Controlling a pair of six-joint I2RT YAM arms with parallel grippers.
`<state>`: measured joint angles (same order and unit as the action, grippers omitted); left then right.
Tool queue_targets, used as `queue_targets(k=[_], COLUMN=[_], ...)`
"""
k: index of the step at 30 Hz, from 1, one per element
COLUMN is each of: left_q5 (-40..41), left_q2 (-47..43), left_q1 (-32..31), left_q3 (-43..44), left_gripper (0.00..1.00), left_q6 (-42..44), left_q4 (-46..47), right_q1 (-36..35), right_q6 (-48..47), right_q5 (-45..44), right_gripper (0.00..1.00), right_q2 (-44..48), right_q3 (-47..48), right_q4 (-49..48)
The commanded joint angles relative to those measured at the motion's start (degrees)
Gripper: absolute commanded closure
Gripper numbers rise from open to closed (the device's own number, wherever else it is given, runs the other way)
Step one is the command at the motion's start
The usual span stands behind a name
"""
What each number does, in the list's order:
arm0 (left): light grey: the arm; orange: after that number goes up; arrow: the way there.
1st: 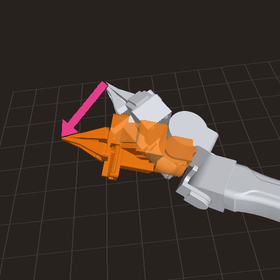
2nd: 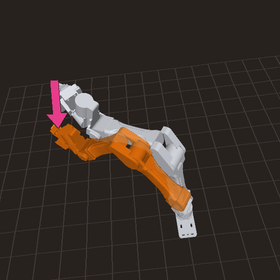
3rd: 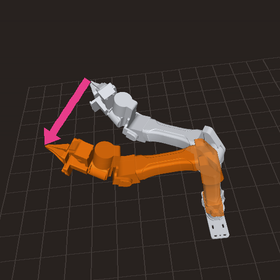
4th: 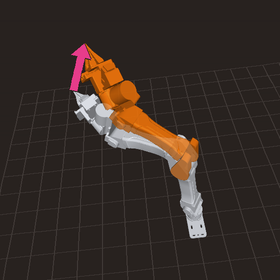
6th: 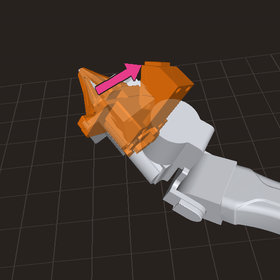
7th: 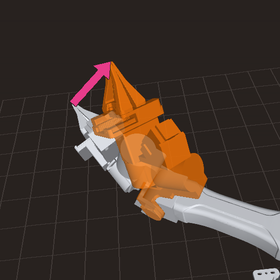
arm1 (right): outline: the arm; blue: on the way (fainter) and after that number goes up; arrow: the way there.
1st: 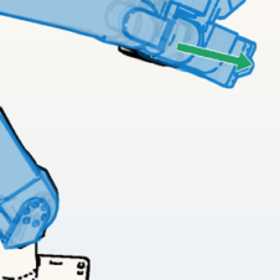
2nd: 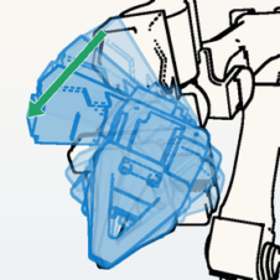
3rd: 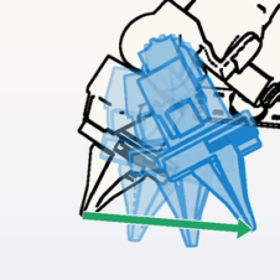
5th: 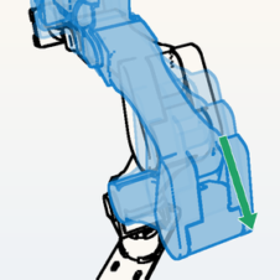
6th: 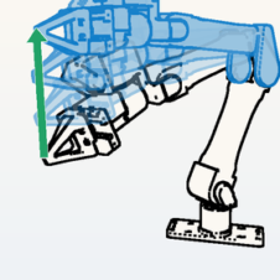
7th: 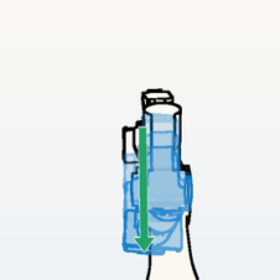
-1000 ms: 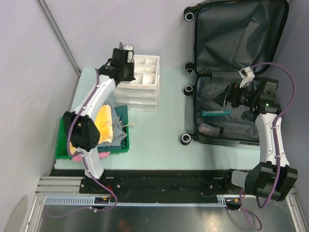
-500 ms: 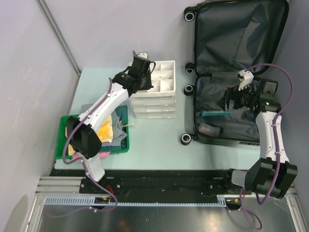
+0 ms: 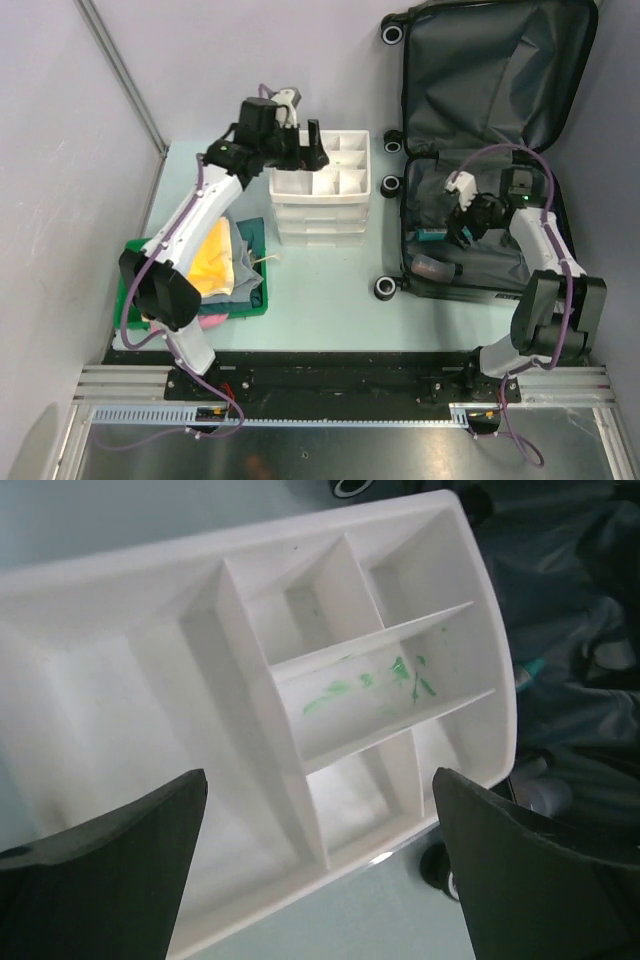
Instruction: Open, take out, and arrange the luggage
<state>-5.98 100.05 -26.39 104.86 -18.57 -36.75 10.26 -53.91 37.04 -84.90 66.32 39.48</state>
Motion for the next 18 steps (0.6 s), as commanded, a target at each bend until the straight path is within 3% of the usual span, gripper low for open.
queue_targets(k=[1,9,18], left_q5=[-18.53,-18.9,-18.36], left_q2=[-5.04,-13.38,-18.22], left_q1=[3.54,3.72,4.24], left_q3=[3.16,-1.67,-6.68], left_gripper=[0.0,0.0,0.0], left_q6=[11.08,21.46,21.65], left_q4=[2.48,2.56,2.91], right_q1=[-4.8,-10.09,-10.09], right_q6=[-12.96,-15.7,-18.16], right_q5=[-3.1,-10.57,-14.1], right_gripper=[0.24,0.29,0.34], right_q2=[-4.38,-12.2,-18.8], right_q3=[0.38,0.38,0.38], right_q4=[0.16,-8.44,-12.5])
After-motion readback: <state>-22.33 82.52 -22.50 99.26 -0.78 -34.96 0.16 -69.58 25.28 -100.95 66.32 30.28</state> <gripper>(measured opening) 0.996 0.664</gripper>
